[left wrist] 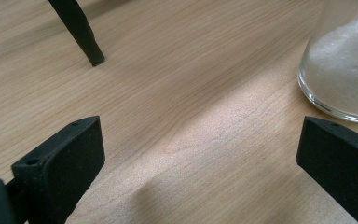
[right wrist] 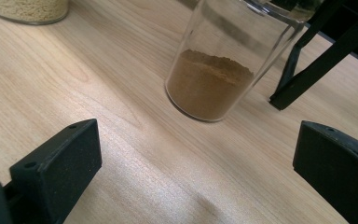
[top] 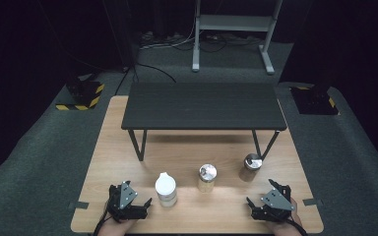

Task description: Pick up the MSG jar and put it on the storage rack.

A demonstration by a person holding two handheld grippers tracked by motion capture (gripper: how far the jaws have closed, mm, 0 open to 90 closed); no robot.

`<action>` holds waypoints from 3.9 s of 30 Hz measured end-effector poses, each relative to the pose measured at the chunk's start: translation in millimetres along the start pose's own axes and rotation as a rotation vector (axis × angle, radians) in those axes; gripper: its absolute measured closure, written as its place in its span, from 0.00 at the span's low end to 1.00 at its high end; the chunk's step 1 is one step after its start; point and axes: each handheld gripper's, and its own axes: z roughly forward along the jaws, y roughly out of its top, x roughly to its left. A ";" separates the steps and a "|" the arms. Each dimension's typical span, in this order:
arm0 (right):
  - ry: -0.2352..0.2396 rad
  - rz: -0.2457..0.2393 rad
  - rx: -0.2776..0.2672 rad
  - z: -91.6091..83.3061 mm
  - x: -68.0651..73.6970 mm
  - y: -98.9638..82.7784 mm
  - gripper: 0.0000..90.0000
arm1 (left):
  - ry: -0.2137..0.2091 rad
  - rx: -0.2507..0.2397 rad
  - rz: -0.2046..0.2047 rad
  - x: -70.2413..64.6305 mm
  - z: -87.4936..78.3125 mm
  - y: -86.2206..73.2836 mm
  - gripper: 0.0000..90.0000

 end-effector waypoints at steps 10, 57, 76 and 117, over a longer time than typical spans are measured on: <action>0.006 0.009 0.016 1.5 -1.0 0.6 0.00 | -0.004 -0.007 -0.011 0.8 -1.3 -1.0 0.01; 0.003 0.030 -0.002 0.0 -3.2 -0.3 0.00 | -0.004 -0.204 0.028 -1.8 -43.9 17.4 0.01; 0.005 0.022 0.002 0.4 -2.3 0.0 0.00 | -0.052 -0.313 0.005 -8.1 -61.1 36.1 0.01; 0.012 0.029 -0.005 -0.2 -3.4 -0.4 0.00 | -0.178 -0.356 -0.034 -40.6 -36.3 45.6 0.00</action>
